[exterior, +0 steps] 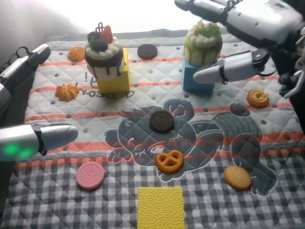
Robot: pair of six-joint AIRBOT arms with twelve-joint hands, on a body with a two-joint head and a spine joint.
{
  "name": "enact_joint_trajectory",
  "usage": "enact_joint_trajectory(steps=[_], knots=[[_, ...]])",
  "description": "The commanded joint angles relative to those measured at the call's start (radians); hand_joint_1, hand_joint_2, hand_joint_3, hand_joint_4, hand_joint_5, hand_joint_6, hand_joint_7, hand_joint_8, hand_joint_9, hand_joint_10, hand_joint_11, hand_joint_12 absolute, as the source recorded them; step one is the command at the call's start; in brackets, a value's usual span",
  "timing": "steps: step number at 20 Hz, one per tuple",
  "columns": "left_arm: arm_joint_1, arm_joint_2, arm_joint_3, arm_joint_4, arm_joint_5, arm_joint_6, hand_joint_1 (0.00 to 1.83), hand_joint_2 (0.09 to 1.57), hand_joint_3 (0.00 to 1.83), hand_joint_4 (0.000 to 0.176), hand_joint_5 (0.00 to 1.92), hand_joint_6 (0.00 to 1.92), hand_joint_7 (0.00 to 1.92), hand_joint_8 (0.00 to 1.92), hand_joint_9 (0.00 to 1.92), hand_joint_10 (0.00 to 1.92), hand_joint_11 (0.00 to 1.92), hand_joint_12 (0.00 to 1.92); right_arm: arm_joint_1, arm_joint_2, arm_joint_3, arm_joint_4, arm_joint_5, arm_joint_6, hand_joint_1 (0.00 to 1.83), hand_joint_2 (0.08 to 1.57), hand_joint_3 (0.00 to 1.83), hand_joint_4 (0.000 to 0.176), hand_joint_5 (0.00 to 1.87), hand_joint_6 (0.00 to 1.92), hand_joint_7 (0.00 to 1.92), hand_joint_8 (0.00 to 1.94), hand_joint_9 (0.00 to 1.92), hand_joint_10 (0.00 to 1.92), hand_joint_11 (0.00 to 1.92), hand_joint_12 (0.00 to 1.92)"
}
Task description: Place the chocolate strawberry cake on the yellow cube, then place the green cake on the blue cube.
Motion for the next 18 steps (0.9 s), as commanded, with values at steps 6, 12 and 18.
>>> enact_joint_trajectory(steps=[6, 12, 18], knots=[[0.057, 0.023, 0.013, 0.054, -0.214, -0.198, 0.78, 0.81, 0.00, 0.169, 0.00, 0.00, 0.00, 0.00, 0.00, 0.00, 0.00, 0.00, -0.162, 0.135, -0.140, 0.112, 0.435, 0.001, 0.62, 0.89, 0.00, 0.176, 0.00, 0.00, 0.00, 0.00, 0.00, 0.00, 0.00, 0.00], [0.164, 0.038, 0.012, 0.100, -0.378, -0.435, 0.69, 0.75, 0.00, 0.173, 0.00, 0.00, 0.00, 0.00, 0.00, 0.00, 0.00, 0.00, -0.491, 0.245, -0.300, 0.263, 0.794, 0.036, 0.85, 0.95, 0.00, 0.176, 0.00, 0.00, 0.00, 0.00, 0.00, 0.00, 0.00, 0.00], [0.246, 0.070, -0.031, 0.146, -0.549, -0.514, 0.64, 0.80, 0.00, 0.176, 0.00, 0.00, 0.00, 0.00, 0.00, 0.00, 0.00, 0.00, -0.660, 0.284, -0.380, 0.288, 1.030, 0.084, 0.69, 0.87, 0.00, 0.167, 0.00, 0.00, 0.00, 0.00, 0.00, 0.00, 0.00, 0.00]])
